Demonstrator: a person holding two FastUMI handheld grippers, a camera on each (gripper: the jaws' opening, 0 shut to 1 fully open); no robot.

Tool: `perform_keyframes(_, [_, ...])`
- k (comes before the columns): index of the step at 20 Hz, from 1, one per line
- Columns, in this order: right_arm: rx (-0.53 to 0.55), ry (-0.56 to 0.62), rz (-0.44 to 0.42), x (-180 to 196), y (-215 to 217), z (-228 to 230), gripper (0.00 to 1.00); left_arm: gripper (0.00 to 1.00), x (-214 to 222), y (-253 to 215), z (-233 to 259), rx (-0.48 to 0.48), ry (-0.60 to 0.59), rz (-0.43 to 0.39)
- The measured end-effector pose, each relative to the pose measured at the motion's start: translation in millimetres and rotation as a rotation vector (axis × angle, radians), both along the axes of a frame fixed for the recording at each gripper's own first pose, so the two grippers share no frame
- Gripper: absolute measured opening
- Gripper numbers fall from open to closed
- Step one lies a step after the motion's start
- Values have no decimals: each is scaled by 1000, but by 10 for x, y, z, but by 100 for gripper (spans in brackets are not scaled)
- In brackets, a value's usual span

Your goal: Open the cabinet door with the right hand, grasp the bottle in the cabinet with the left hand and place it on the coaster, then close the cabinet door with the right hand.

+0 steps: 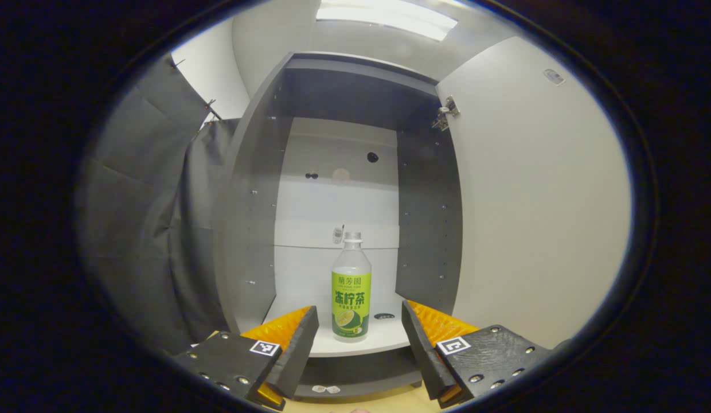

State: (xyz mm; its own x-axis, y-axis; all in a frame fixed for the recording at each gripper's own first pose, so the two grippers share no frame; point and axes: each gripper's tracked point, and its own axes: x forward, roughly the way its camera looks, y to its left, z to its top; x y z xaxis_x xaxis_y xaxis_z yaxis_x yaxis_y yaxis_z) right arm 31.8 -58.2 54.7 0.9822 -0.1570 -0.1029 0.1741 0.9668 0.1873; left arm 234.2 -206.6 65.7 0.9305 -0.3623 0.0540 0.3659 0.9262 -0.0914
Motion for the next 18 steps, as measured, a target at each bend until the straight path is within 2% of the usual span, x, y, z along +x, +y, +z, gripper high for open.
perform_keyframes(2, [-1, 11, -23, 2, -22, -34, 95, 83, 195, -52, -50, 0, 9, -17])
perform_keyframes(9, [-35, 54, -67, -146, -46, -152, 95, 83, 930, -234, -301, 12, 66, -27])
perform_keyframes(12, [-47, 65, -80, -194, -48, -171, 95, 83, 1124, -349, -437, 5, 108, -49])
perform_keyframes(13, [-49, 67, -86, -200, -60, -178, 95, 80, 1165, -333, -465, 7, 107, -41])
perform_keyframes(14, [-48, 70, -89, -219, -63, -177, 95, 80, 1213, -329, -484, 16, 105, -31])
perform_keyframes(15, [-45, 72, -92, -227, -64, -184, 91, 83, 1254, -340, -488, 18, 99, -31])
perform_keyframes(16, [-43, 74, -94, -233, -70, -188, 95, 83, 1291, -340, -481, 28, 92, -23])
perform_keyframes(17, [-42, 74, -95, -238, -71, -193, 95, 83, 1301, -334, -490, 48, 89, -19])
perform_keyframes(18, [-40, 73, -95, -242, -71, -195, 95, 78, 1297, -313, -468, 58, 81, -4])
